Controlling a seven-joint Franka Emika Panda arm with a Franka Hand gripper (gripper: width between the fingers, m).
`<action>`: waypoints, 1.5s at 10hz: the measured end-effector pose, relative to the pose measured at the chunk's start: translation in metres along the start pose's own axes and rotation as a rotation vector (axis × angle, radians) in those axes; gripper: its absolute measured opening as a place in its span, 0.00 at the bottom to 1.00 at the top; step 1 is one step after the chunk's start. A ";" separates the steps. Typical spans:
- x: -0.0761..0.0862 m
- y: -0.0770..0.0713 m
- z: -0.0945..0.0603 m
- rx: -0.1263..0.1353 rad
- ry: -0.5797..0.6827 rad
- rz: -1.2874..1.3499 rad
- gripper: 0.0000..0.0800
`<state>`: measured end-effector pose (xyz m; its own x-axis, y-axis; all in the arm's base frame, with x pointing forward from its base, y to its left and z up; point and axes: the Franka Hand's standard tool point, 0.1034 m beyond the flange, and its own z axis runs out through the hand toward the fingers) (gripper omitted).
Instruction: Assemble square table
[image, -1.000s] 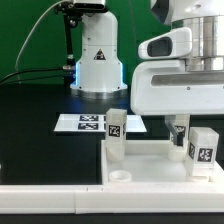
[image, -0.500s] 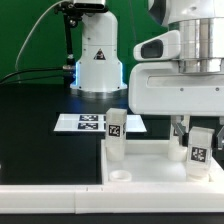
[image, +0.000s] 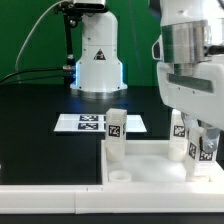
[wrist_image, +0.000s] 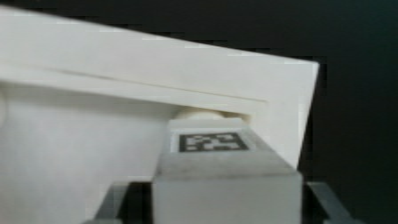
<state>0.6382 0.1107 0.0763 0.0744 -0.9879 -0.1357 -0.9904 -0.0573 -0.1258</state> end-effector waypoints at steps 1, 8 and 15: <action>-0.001 0.000 0.000 -0.001 0.002 -0.023 0.36; 0.002 -0.007 -0.003 0.018 0.029 -0.824 0.81; 0.001 -0.005 -0.001 -0.065 0.077 -1.323 0.64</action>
Offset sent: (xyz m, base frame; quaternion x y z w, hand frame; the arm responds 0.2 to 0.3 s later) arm -0.0004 0.0002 0.0060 0.0409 -0.0261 -0.2944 0.9545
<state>0.6431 0.1099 0.0781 0.9763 -0.1877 0.1075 -0.1807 -0.9809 -0.0718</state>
